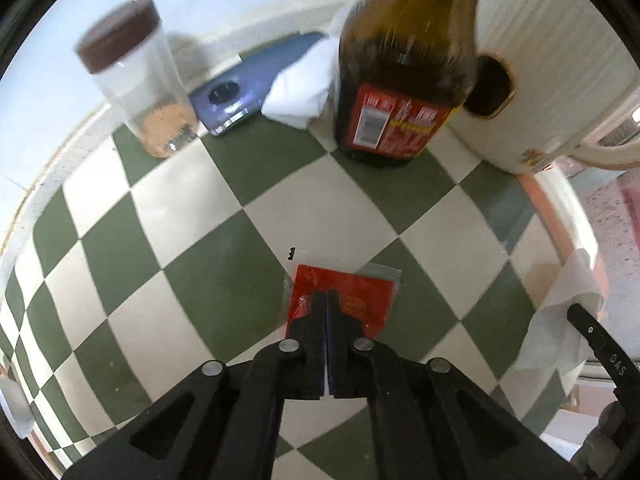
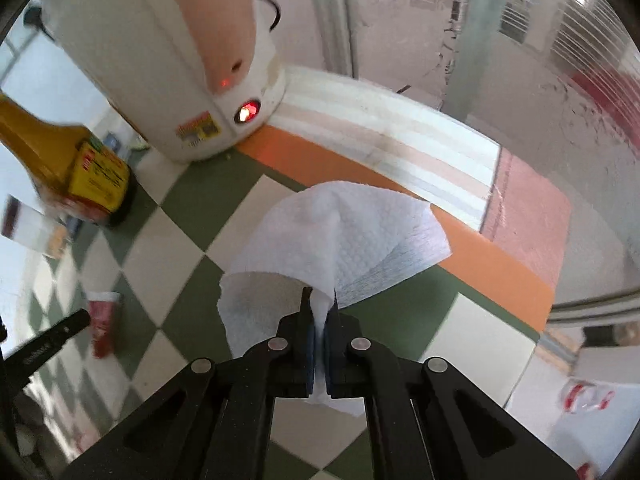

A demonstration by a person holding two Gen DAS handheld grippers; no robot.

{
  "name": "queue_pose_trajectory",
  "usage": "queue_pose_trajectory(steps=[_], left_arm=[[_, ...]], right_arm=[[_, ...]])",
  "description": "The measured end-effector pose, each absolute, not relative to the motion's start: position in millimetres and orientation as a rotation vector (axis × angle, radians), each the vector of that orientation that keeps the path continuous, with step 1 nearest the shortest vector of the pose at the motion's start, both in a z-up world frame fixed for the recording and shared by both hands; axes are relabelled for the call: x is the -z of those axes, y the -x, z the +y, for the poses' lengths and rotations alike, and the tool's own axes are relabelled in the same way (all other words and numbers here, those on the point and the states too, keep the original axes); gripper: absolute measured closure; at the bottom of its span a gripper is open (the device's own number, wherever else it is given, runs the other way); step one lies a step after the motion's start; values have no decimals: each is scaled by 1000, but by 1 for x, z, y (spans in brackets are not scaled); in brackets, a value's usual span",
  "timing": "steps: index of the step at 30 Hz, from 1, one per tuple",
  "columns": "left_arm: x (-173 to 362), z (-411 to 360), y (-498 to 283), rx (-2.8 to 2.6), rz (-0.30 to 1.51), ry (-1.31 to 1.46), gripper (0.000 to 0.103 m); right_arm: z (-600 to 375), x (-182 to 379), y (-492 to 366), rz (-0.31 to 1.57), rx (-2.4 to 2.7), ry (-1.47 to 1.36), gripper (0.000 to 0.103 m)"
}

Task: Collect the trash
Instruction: 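Grasp the red packet with the left tool while the right tool grasps the white tissue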

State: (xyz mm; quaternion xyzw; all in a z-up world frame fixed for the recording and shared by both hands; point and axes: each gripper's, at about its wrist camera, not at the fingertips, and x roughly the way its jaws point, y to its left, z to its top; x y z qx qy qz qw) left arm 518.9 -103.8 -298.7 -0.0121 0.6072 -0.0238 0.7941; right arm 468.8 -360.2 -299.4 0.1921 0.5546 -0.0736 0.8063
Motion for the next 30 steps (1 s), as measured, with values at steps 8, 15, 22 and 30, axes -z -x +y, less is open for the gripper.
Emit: queue_pose_trajectory(steps=[8,15,22,30], left_arm=[[323,-105,-502,172,1324,-13,86],[323,-94,-511,192,1353,-38,65],[309,-97,-491,315,1352,66,65],[323,-139,-485,339,1343,-240,37]], right_arm=[[-375,291,-454,1171,157,-495,100],[-388,302,-449,1202,185,-557,100],[-388,307,-447,1214,194,-576,100],[-388,315,-450,1237,205,-575,100]])
